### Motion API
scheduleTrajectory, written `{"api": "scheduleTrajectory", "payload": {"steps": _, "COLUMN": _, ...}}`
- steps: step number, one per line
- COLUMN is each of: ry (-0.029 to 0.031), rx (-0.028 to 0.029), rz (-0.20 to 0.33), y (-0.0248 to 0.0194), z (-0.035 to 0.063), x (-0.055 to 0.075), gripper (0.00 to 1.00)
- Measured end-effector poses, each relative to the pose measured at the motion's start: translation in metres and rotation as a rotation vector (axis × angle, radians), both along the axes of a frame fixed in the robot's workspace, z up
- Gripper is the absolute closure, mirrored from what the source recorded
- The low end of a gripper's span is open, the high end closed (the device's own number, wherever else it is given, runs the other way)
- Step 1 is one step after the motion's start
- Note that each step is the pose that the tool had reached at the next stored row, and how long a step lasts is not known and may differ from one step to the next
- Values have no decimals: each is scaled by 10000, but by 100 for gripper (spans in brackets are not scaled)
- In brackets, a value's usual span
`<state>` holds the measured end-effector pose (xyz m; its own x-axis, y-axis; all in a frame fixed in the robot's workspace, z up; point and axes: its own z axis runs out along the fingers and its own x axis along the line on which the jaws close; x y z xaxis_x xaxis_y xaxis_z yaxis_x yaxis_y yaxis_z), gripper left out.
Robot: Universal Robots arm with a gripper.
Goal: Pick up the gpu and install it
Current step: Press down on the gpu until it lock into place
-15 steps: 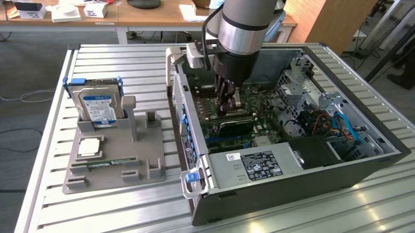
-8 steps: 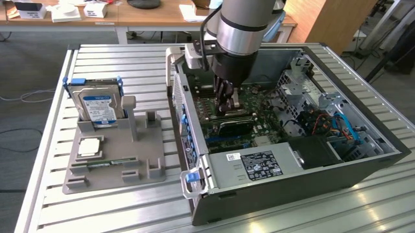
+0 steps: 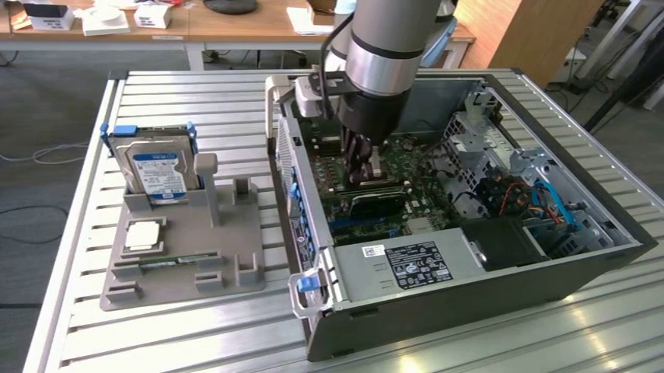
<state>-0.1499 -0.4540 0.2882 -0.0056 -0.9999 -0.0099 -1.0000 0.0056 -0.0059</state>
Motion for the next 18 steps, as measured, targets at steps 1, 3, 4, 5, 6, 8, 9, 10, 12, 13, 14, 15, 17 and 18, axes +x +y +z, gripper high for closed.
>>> {"api": "scheduleTrajectory", "payload": {"steps": 1, "ry": 0, "rx": 0, "rz": 0, "y": 0, "z": -16, "x": 0, "gripper": 89}}
{"api": "scheduleTrajectory", "payload": {"steps": 3, "ry": -1, "rx": 1, "rz": 0, "y": 0, "z": -44, "x": 0, "gripper": 89}}
{"api": "scheduleTrajectory", "payload": {"steps": 4, "ry": -1, "rx": 1, "rz": 0, "y": 0, "z": -50, "x": 0, "gripper": 89}}
{"api": "scheduleTrajectory", "payload": {"steps": 5, "ry": 0, "rx": -1, "rz": 0, "y": 0, "z": -50, "x": 0, "gripper": 89}}
{"api": "scheduleTrajectory", "payload": {"steps": 6, "ry": 1, "rx": -1, "rz": 0, "y": 0, "z": -50, "x": 0, "gripper": 89}}
{"api": "scheduleTrajectory", "payload": {"steps": 8, "ry": -1, "rx": 2, "rz": 0, "y": 0, "z": -63, "x": 0, "gripper": 89}}
{"api": "scheduleTrajectory", "payload": {"steps": 9, "ry": -1, "rx": 1, "rz": -1, "y": 1, "z": -76, "x": -1, "gripper": 89}}
{"api": "scheduleTrajectory", "payload": {"steps": 10, "ry": 0, "rx": 1, "rz": -1, "y": 0, "z": -85, "x": -1, "gripper": 89}}
{"api": "scheduleTrajectory", "payload": {"steps": 12, "ry": 1, "rx": -2, "rz": 0, "y": 0, "z": -85, "x": -1, "gripper": 89}}
{"api": "scheduleTrajectory", "payload": {"steps": 13, "ry": 1, "rx": -2, "rz": 0, "y": 0, "z": -87, "x": -1, "gripper": 89}}
{"api": "scheduleTrajectory", "payload": {"steps": 14, "ry": -1, "rx": 2, "rz": -3, "y": 1, "z": -93, "x": -7, "gripper": 89}}
{"api": "scheduleTrajectory", "payload": {"steps": 15, "ry": 0, "rx": 0, "rz": -2, "y": 3, "z": -96, "x": -18, "gripper": 89}}
{"api": "scheduleTrajectory", "payload": {"steps": 17, "ry": 0, "rx": 0, "rz": -1, "y": 7, "z": -102, "x": -39, "gripper": 89}}
{"api": "scheduleTrajectory", "payload": {"steps": 18, "ry": 0, "rx": 0, "rz": 0, "y": 7, "z": -102, "x": -40, "gripper": 89}}
